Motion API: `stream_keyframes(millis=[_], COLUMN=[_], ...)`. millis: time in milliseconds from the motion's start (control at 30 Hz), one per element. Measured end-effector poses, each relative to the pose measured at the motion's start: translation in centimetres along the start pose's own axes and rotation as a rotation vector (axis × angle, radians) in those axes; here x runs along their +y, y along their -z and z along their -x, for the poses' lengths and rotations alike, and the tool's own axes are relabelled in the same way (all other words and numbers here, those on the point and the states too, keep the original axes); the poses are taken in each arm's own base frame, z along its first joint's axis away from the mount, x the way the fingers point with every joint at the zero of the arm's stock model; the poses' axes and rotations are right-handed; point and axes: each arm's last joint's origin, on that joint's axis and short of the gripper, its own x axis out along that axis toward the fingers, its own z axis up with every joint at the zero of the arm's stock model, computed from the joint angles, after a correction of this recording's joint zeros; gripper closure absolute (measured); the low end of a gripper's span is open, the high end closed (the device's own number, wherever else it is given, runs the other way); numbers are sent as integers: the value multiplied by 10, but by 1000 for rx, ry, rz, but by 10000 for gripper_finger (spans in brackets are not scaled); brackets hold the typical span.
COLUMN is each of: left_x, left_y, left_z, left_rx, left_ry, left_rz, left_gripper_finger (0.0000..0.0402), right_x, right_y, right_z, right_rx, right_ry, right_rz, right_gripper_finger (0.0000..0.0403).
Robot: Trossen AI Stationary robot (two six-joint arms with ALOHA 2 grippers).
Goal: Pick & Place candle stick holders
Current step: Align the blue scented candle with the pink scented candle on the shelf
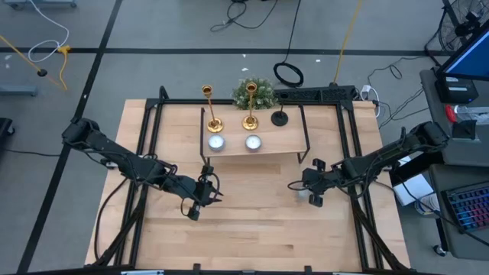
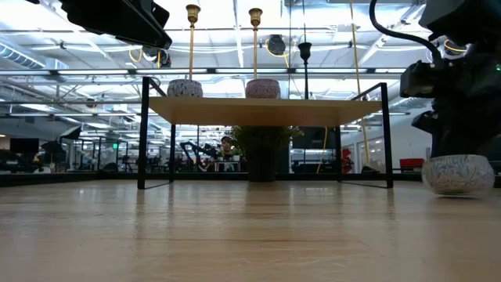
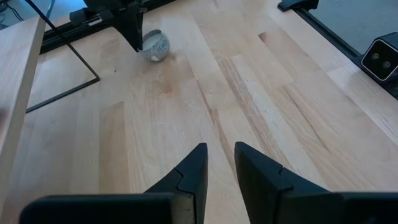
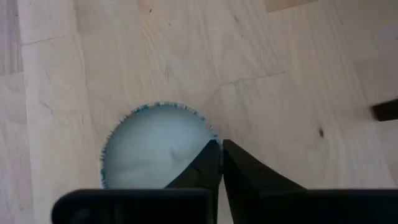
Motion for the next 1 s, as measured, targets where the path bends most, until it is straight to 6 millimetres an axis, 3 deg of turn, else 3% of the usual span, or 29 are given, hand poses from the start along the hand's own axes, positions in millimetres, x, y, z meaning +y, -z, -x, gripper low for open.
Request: stream_keyframes(millis=[167, 333, 633, 767, 1000], left_x=[0, 0, 0, 1, 2], left_y=[0, 0, -1, -1, -1], left_z=[0, 0, 0, 0, 0], left_rx=[0, 0, -8, -10, -5], left_ry=[0, -1, -3, -19, -55], left_rz=[0, -11, -24, -24, -7], left_gripper_finger=[314, 314, 314, 314, 314], right_x=[4, 16, 31, 25, -6], right_y=[-7, -29, -97, -122, -165], right_z=[0, 8, 67, 83, 83], right_rx=[-63, -252, -493, -494, -350], right_ry=[-48, -150, 47, 203, 375], right_rz=[-18, 18, 167, 268, 337], right_gripper_finger=[399, 400, 402, 402, 402])
